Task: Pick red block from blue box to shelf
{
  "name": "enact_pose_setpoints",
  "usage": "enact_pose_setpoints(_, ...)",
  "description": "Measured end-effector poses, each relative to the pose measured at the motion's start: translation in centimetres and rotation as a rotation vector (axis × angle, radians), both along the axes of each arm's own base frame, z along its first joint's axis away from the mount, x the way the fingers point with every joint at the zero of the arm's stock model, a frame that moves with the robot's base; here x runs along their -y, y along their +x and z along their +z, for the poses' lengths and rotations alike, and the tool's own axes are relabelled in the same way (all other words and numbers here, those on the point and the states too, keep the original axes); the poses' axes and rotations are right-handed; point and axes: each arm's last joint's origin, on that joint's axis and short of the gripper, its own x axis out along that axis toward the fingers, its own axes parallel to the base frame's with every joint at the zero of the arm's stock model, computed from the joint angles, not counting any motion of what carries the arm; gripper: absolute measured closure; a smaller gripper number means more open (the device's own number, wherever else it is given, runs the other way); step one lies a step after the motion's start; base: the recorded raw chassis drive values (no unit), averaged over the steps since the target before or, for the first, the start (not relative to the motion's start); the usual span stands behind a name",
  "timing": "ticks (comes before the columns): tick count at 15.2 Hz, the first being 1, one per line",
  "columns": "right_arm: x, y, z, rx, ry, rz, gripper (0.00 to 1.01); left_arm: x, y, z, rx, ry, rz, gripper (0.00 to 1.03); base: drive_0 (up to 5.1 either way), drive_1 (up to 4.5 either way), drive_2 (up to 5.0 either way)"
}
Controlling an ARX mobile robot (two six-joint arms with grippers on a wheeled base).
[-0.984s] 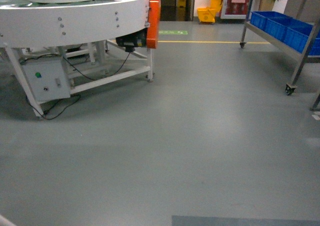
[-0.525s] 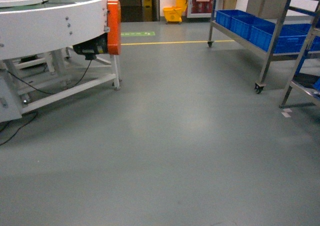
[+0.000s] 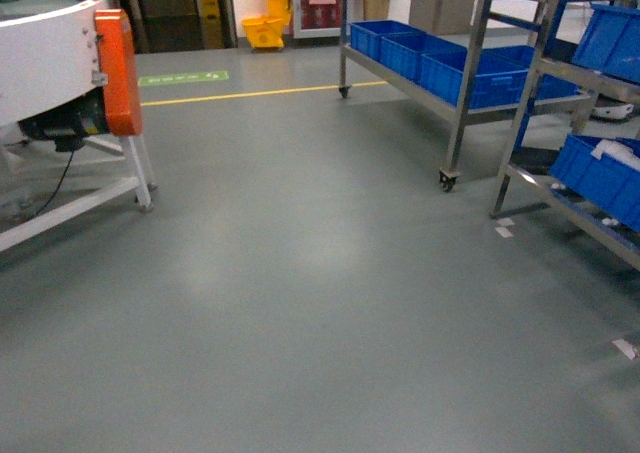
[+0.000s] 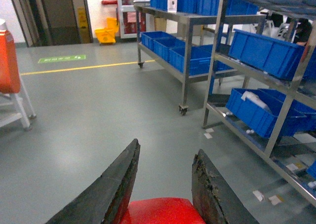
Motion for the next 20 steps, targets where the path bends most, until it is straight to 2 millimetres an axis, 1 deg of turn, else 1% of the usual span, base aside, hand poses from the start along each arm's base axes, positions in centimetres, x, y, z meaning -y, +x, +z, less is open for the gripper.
enact_pose_setpoints(16, 0.0, 0.0, -0.03, -0.003, 0.0, 0.0, 0.74, 0.0, 0.0, 0.03, 0.004, 0.0, 0.0, 0.05, -1.6, 2.73, -5.9)
enact_pose_setpoints(17, 0.0, 0.0, -0.01, -0.001, 0.0, 0.0, 0.74, 0.0, 0.0, -0.01, 0.0, 0.0, 0.0, 0.05, -1.6, 1.68, -4.8)
enact_pose_setpoints(20, -0.01, 0.05, -0.07, -0.006, -0.001, 0.0, 0.74, 0.0, 0.0, 0.06, 0.006, 0.0, -0.001, 0.05, -1.5, -1.53, -1.5)
